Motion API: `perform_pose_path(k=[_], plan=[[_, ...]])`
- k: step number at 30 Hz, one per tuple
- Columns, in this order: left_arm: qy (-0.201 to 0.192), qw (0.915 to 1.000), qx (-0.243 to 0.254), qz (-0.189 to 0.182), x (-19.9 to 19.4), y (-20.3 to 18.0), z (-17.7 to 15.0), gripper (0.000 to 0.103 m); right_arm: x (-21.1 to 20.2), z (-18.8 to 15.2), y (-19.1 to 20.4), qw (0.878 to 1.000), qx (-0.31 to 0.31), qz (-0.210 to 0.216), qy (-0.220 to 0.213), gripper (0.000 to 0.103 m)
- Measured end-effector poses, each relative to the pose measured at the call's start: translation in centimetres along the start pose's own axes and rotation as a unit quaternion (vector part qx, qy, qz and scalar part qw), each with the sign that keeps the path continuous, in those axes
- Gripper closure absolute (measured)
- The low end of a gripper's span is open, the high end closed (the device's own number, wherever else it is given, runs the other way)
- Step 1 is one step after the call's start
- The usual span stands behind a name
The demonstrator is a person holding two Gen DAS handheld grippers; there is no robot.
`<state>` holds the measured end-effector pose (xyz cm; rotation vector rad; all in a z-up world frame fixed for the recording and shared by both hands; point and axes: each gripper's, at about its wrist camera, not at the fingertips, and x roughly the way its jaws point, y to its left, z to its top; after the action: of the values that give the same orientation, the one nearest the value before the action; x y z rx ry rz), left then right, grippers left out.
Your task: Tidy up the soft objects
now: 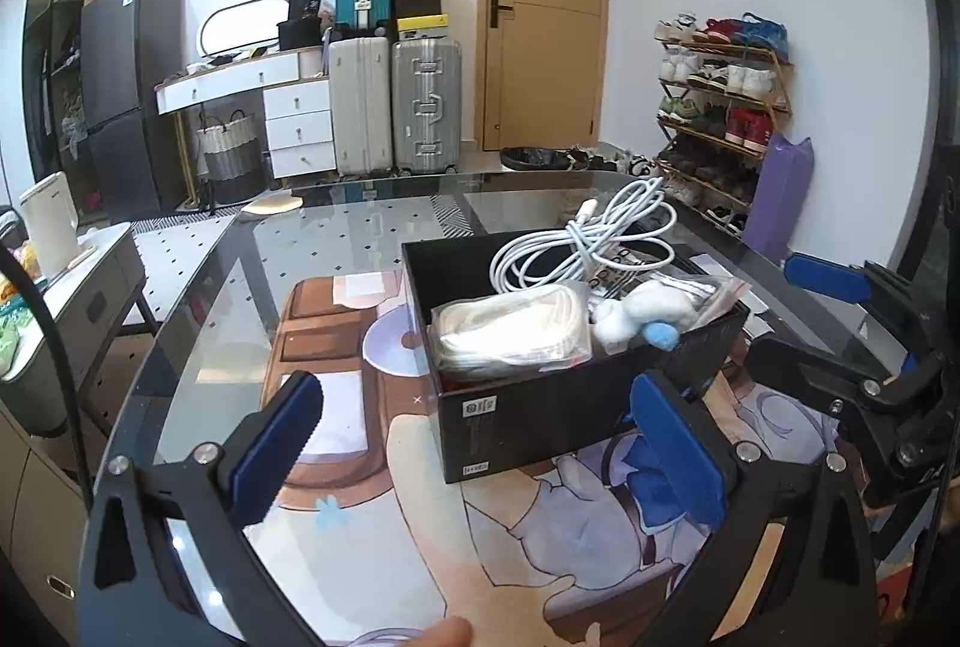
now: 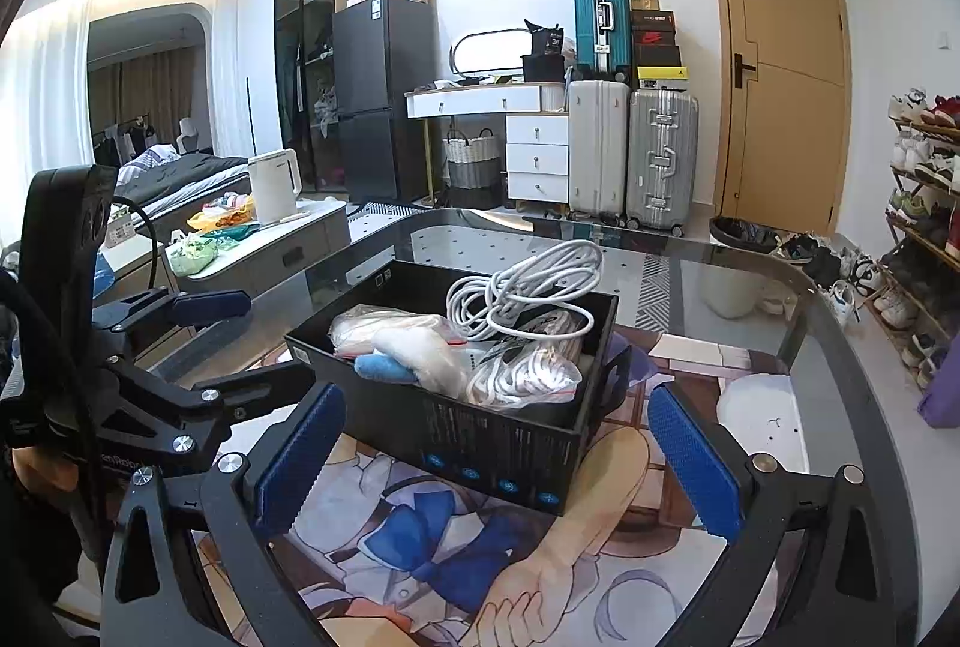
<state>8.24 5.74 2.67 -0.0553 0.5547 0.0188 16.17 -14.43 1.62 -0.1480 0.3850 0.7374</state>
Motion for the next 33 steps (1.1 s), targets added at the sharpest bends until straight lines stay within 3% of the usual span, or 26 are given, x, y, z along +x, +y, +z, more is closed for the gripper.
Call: perform_pose_path(k=[16, 33], plan=[[-0.017, 0.9998, 0.005, -0.001, -0.2, -0.8, -0.6, 0.000, -0.7, -0.7, 0.0, 0.999, -0.005, -0.013, -0.031, 0.001], [-0.019, 0.9998, 0.005, 0.000, -0.2, -1.0, -0.6, 0.000, -0.7, -0.8, 0.1, 0.999, -0.003, -0.009, -0.033, 0.001]])
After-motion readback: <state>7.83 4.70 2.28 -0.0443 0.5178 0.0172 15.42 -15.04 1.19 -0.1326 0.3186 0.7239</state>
